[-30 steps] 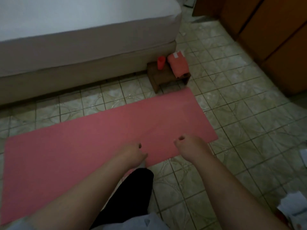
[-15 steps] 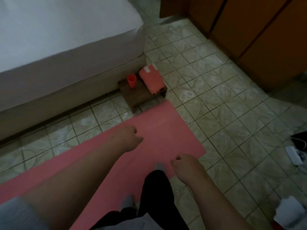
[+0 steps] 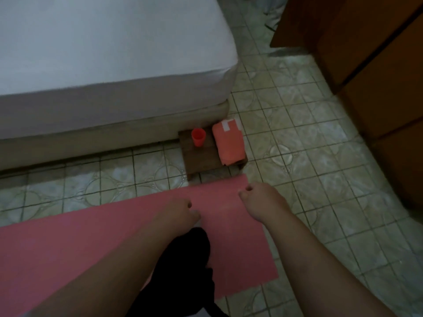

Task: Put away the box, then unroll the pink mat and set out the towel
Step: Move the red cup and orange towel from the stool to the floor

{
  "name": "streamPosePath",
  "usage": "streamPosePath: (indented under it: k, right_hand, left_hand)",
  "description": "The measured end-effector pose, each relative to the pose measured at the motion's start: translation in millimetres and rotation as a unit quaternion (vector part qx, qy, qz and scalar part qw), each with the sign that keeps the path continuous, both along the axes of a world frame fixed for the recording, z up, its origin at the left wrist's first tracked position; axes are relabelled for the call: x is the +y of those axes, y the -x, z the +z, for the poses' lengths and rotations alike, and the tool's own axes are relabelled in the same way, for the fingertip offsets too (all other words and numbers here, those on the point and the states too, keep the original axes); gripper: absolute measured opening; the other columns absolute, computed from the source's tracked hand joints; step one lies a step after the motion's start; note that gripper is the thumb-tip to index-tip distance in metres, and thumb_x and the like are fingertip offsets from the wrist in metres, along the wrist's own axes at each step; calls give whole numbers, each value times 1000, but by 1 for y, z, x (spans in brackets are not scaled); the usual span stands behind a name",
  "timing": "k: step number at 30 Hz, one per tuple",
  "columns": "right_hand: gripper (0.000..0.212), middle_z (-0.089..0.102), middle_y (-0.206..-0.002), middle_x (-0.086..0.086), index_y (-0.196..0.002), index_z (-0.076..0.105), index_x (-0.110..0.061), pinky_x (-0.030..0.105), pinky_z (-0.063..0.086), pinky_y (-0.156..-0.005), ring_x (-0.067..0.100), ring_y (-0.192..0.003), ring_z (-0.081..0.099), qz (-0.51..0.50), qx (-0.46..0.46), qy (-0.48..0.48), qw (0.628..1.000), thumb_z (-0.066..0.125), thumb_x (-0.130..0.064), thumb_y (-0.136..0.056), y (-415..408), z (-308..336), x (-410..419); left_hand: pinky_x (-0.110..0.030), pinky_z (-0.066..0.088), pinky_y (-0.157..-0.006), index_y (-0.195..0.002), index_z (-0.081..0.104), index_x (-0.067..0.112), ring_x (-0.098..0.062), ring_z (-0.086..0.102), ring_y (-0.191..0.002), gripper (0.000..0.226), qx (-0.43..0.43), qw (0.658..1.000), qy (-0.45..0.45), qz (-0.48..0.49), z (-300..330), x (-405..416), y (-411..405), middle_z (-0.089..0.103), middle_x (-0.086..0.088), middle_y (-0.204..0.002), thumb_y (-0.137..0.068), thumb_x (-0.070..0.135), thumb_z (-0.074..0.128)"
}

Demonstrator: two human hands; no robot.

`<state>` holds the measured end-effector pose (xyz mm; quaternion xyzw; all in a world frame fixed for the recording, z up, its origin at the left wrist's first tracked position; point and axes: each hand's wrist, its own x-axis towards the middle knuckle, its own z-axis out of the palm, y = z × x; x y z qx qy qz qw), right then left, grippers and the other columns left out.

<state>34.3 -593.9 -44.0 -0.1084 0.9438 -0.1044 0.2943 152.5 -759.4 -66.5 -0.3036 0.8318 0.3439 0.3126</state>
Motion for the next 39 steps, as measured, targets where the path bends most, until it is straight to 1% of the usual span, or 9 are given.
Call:
streamPosePath:
  k: [3, 10, 14, 23, 25, 28, 32, 35, 39]
  right_hand:
    - [51, 58, -127, 11, -127, 55, -13, 40, 46, -94, 28, -112, 56, 19, -9, 5, 1000, 42, -47, -92, 44, -9, -26]
    - [48, 54, -129, 11, -126, 55, -15, 41, 44, -96, 28, -113, 54, 31, -42, -3, 999, 43, -47, -93, 118, -55, -54]
    - [45, 59, -124, 9, -123, 57, -14, 41, 45, -94, 28, -109, 57, 8, -85, 8, 996, 41, -43, -94, 147, -97, -53]
    - [41, 62, -113, 14, -117, 58, -9, 43, 49, -87, 30, -98, 60, 0, -74, 44, 996, 48, -38, -91, 229, -262, -66]
    - [46, 58, -121, 17, -127, 51, -6, 44, 48, -90, 32, -105, 57, -3, -51, 51, 997, 50, -35, -90, 251, -312, -74]
    - [60, 47, -136, 20, -137, 41, -4, 47, 44, -99, 36, -120, 50, -22, -2, 76, 997, 55, -36, -89, 289, -386, -85]
    - [80, 47, -140, 17, -141, 37, -7, 42, 40, -104, 32, -125, 49, -67, 55, 140, 986, 70, -42, -77, 341, -469, -86]
    - [98, 51, -139, 7, -143, 33, -13, 31, 40, -100, 23, -122, 53, -114, 29, 237, 964, 82, -43, -64, 370, -503, -85]
    - [107, 64, -122, -1, -133, 48, -21, 39, 49, -95, 17, -105, 63, -126, -50, 338, 931, 85, -53, -38, 390, -526, -81]
  left_hand:
    - [-30, 39, -94, -136, 44, 13, -25, 50, -121, 56, -9, 1000, 8, 11, -10, -20, 38, 48, -11, -140, -89, 41, 52]
    - [-32, 44, -85, -126, 51, 13, -26, 55, -110, 48, -9, 998, 62, -13, -32, -74, 146, 58, -12, -124, -87, 42, 51]
    - [-33, 44, -90, -125, 52, 11, -27, 54, -114, 51, -3, 998, 65, -5, -61, -88, 200, 57, -14, -127, -87, 45, 53]
    - [-33, 44, -90, -122, 54, 11, -28, 54, -113, 50, 6, 995, 77, 70, -229, -99, 258, 58, -13, -125, -85, 44, 58]
    - [-36, 46, -93, -125, 52, 12, -28, 56, -112, 52, 13, 992, 72, 103, -281, -105, 262, 58, -13, -125, -83, 44, 60]
    - [-43, 48, -97, -130, 46, 16, -26, 56, -115, 68, 81, 980, 44, 174, -359, -122, 272, 56, -10, -129, -73, 44, 71]
    - [-44, 35, -110, -147, 19, 20, -22, 37, -135, 110, 207, 946, 13, 249, -444, -147, 297, 34, -7, -150, -60, 39, 84]
    - [-38, 28, -113, -147, 16, 26, -16, 30, -138, 119, 295, 924, -3, 242, -485, -165, 315, 31, -1, -152, -53, 38, 87]
    - [-26, 36, -102, -143, 22, 29, -5, 41, -125, 121, 396, 886, -46, 237, -517, -177, 326, 44, 10, -138, -41, 43, 86]
